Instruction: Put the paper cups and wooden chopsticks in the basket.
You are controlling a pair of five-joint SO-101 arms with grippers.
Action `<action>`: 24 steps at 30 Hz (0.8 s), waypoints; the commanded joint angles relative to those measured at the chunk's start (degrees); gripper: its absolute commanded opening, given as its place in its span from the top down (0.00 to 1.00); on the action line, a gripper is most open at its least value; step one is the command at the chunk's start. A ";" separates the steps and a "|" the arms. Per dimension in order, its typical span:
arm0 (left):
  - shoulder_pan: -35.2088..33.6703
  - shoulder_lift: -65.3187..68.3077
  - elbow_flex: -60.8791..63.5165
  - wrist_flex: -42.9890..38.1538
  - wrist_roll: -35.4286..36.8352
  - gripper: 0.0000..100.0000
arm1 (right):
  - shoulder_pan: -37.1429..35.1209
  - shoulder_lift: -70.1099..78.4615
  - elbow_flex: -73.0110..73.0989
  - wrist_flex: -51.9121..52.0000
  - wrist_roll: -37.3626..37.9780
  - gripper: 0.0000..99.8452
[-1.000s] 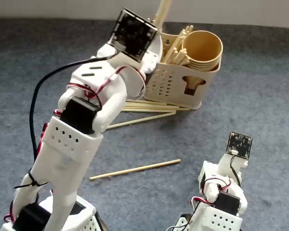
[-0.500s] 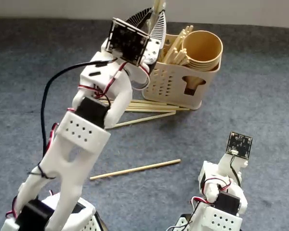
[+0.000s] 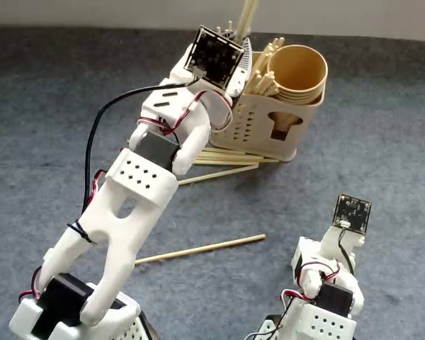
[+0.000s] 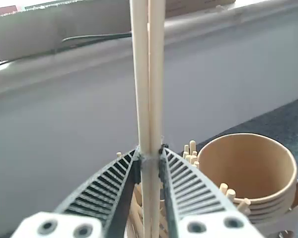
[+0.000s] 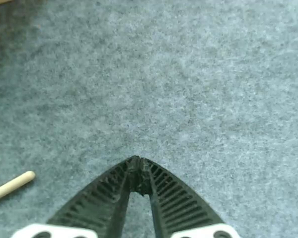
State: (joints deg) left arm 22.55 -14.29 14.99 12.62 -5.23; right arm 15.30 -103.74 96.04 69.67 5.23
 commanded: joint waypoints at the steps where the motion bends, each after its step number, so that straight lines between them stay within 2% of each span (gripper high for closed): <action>1: 0.66 -0.75 -1.01 4.31 0.44 0.90 | 0.57 -0.31 8.75 0.31 0.00 0.99; 6: 0.66 -1.80 -1.01 7.56 0.35 0.90 | 0.57 -0.31 8.75 0.31 0.00 0.99; 11: 1.89 -7.16 -0.66 14.42 0.35 0.90 | 0.57 -0.31 8.75 0.31 0.00 0.99; 24: 7.78 -13.14 -0.40 44.04 0.00 0.90 | 0.57 -0.31 8.75 0.31 0.00 0.99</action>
State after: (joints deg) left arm 28.26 -25.19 14.99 50.24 -5.23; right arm 15.30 -103.74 96.04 69.67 5.23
